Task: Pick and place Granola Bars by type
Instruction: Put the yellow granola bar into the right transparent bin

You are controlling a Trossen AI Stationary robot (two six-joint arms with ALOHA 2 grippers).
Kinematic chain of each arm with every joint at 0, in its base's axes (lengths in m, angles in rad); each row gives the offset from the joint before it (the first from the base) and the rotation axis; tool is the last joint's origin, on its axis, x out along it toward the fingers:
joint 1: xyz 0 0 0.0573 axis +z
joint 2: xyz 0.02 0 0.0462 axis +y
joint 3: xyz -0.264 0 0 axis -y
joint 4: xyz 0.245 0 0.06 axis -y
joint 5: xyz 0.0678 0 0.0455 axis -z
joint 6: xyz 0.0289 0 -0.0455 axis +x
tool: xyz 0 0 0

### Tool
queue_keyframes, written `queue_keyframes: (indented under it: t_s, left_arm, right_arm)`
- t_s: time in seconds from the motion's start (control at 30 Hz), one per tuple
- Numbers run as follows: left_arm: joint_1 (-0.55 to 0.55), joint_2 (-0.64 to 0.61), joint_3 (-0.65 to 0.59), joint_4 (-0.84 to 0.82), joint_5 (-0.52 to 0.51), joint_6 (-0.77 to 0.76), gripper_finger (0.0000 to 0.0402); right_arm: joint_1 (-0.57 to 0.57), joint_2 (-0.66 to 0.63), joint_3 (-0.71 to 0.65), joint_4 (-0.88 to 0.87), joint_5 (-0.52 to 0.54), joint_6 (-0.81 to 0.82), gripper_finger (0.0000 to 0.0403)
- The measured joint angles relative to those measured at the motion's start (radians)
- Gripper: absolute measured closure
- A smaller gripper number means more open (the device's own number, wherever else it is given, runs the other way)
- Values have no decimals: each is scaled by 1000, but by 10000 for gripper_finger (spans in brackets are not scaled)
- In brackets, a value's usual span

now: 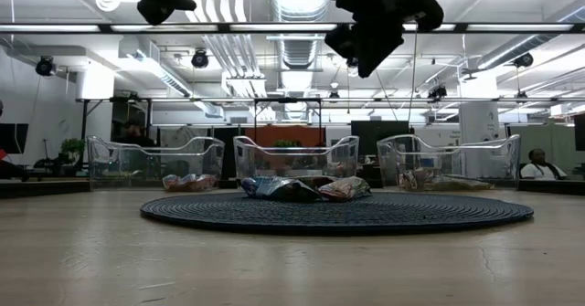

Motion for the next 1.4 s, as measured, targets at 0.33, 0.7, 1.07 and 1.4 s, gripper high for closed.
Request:
queue_keyframes:
  t_s: [0.33, 0.7, 1.07, 1.4]
  left_arm:
    - [0, 0, 0, 0, 0, 0, 402]
    - [0, 0, 0, 0, 0, 0, 402]
    - [0, 0, 0, 0, -6, 0, 402]
    - [0, 0, 0, 0, -8, 2, 402]
  right_arm:
    - [42, 1, -77, 75, 19, -1, 394]
    - [81, 5, -151, 147, 23, 22, 394]
    - [86, 14, -175, 190, 22, 26, 394]
    - [87, 26, -176, 193, 20, 68, 394]
